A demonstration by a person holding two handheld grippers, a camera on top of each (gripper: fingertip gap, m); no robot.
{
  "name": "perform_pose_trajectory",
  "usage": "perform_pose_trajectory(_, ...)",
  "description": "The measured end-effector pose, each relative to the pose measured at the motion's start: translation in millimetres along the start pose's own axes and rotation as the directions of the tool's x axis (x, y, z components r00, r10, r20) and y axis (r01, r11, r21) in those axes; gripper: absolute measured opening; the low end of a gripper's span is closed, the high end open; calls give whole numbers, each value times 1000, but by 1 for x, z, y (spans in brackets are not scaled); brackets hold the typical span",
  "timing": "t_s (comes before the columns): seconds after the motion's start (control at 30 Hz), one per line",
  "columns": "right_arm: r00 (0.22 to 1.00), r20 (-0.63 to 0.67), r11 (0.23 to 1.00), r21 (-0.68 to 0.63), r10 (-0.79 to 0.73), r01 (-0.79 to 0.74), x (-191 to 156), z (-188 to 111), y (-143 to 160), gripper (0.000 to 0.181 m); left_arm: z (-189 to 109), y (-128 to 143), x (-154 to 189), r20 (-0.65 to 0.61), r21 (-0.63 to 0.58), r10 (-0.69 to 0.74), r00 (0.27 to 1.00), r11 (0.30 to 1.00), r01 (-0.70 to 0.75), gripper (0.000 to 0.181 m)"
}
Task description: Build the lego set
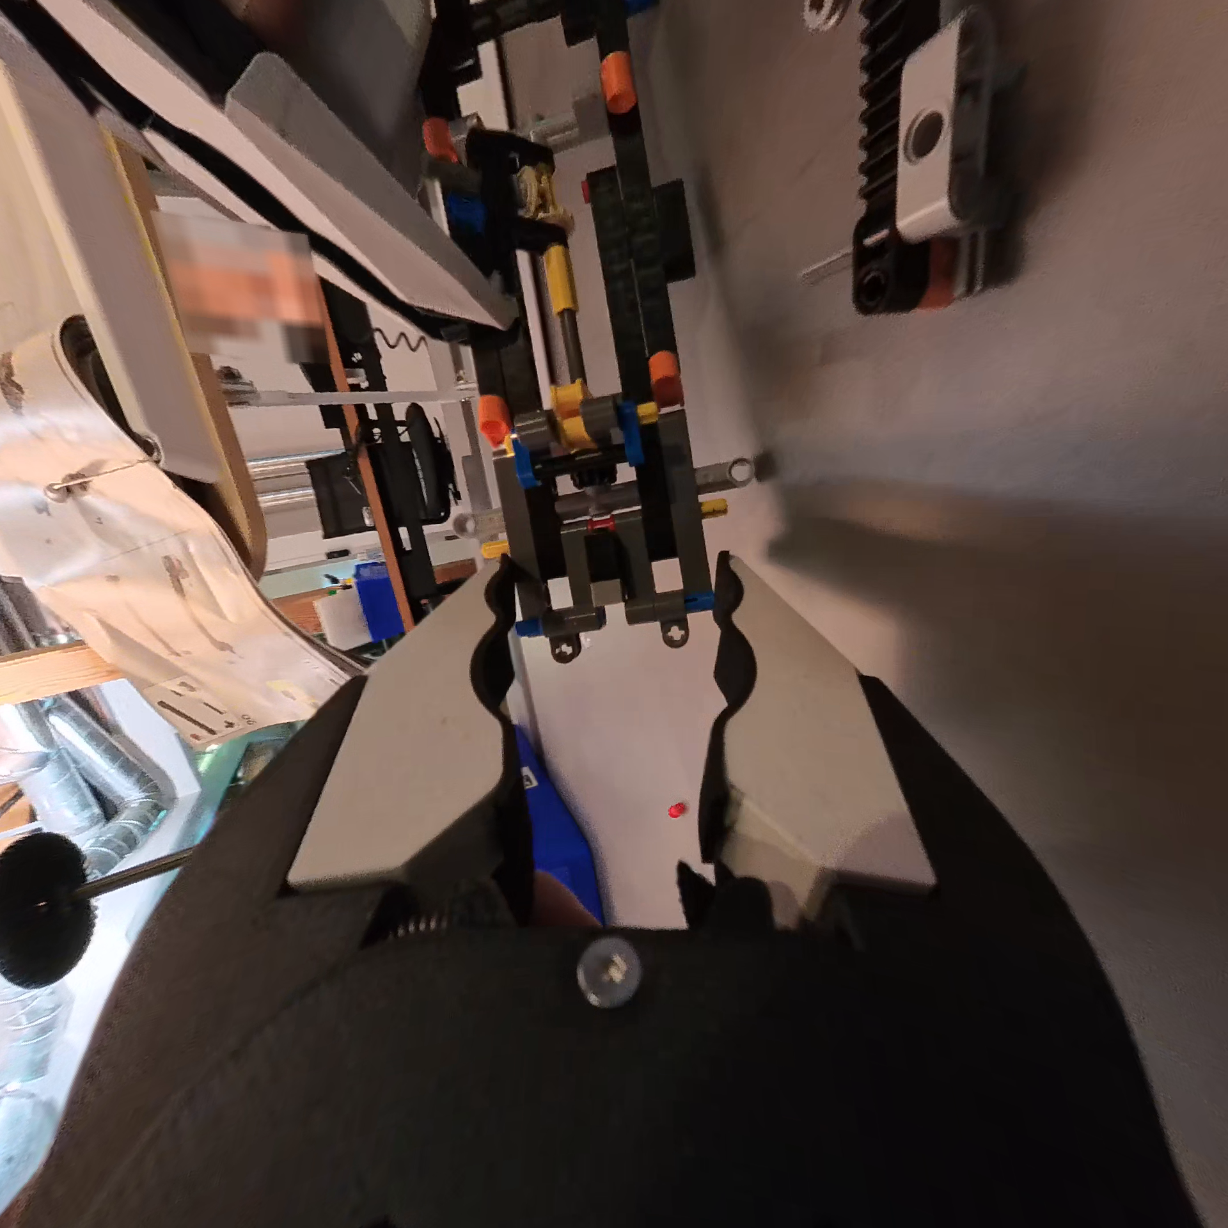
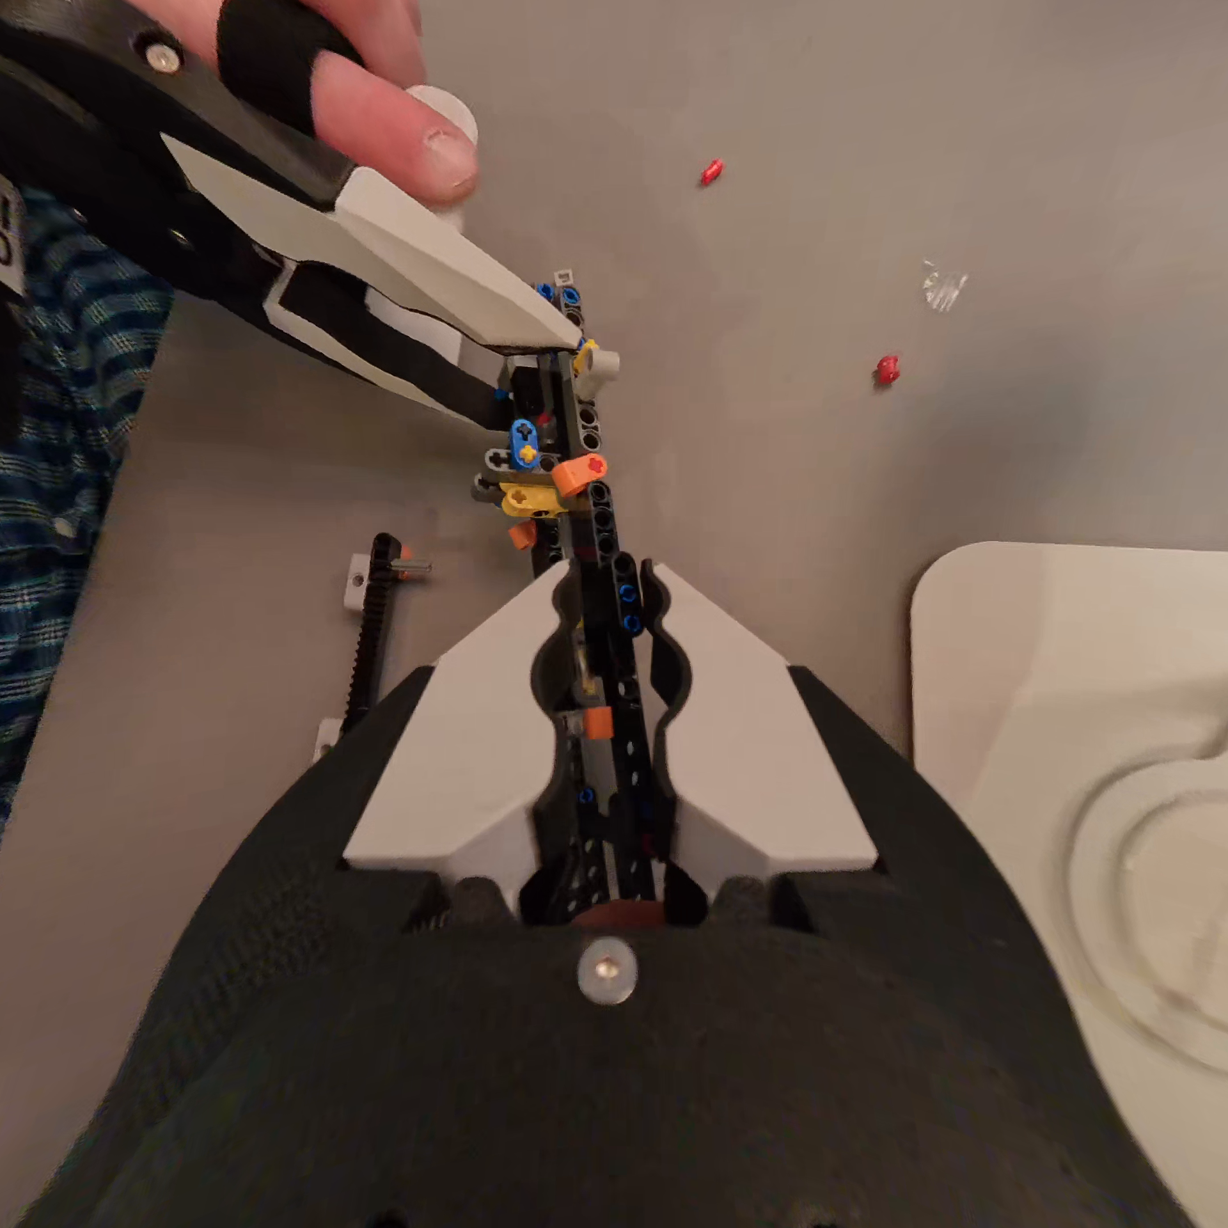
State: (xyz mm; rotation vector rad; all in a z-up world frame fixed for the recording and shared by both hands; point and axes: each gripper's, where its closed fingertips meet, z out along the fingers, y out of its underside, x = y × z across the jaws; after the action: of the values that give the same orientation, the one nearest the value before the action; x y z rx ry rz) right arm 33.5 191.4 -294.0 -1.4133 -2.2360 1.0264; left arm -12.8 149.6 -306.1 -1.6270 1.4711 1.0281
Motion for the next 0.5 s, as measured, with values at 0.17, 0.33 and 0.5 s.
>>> perform_pose_trajectory(0.17, 1000, 9, 999, 50, 10, -10, 1, -3, -3, 10, 3, 4, -5, 41, 1, -22, 999, 1000, 22, 58)
perform_pose_trajectory(0.33, 999, -32, 996, 87, -18, 21, 3, -11, -5, 4, 2, 7, -5, -25, 22, -144, 989, 989, 145, 71)
perform_pose_trajectory(0.5, 999, -23, 995, 89, -35, 37, 1, -12, -3, 4, -5, 10, -17, -89, 56, -326, 941, 942, 331, 71)
